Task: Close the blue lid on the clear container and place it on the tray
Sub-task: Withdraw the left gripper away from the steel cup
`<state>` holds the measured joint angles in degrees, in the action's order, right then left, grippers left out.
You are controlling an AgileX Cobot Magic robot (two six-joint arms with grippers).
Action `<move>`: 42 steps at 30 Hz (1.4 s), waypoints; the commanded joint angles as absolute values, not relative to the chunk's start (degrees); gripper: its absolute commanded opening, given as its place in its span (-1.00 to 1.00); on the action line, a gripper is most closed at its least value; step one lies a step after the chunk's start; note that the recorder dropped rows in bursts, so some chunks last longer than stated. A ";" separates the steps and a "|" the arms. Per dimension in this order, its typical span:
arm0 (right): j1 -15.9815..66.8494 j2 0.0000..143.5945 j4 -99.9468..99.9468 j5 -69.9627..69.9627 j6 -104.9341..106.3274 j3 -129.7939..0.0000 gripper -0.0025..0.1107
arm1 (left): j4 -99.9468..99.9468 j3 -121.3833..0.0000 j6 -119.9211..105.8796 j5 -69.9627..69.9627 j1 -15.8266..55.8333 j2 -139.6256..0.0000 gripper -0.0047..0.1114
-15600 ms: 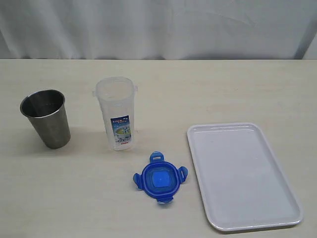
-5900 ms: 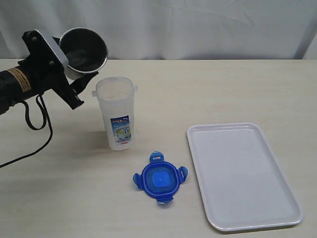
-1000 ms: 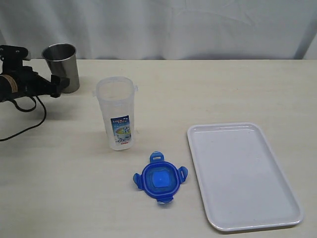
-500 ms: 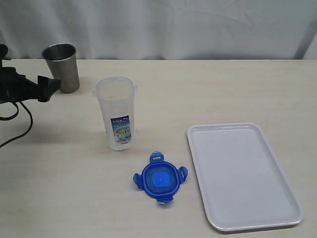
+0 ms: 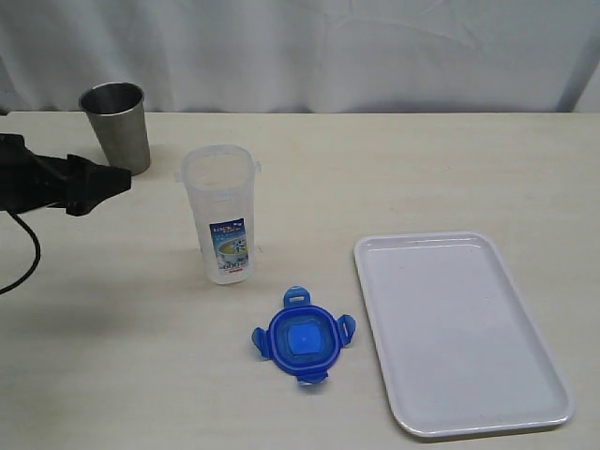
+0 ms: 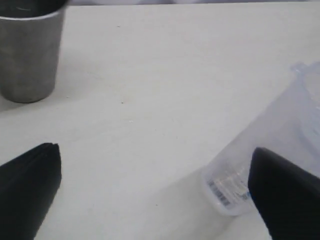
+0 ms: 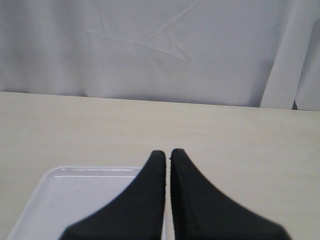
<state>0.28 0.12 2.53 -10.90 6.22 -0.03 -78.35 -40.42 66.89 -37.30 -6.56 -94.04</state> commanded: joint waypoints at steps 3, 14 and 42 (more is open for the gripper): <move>0.17 0.00 2.07 -10.54 6.42 0.00 -0.88 | -85.51 -40.14 74.21 -37.45 -6.51 -93.50 0.89; 0.17 0.00 2.07 -10.54 6.42 0.00 -0.88 | -96.30 -40.66 87.97 -11.26 -2.47 -93.50 0.89; 0.17 0.00 2.07 -10.54 6.42 0.00 -0.88 | -93.96 -40.69 94.01 -19.33 -2.58 -93.50 0.02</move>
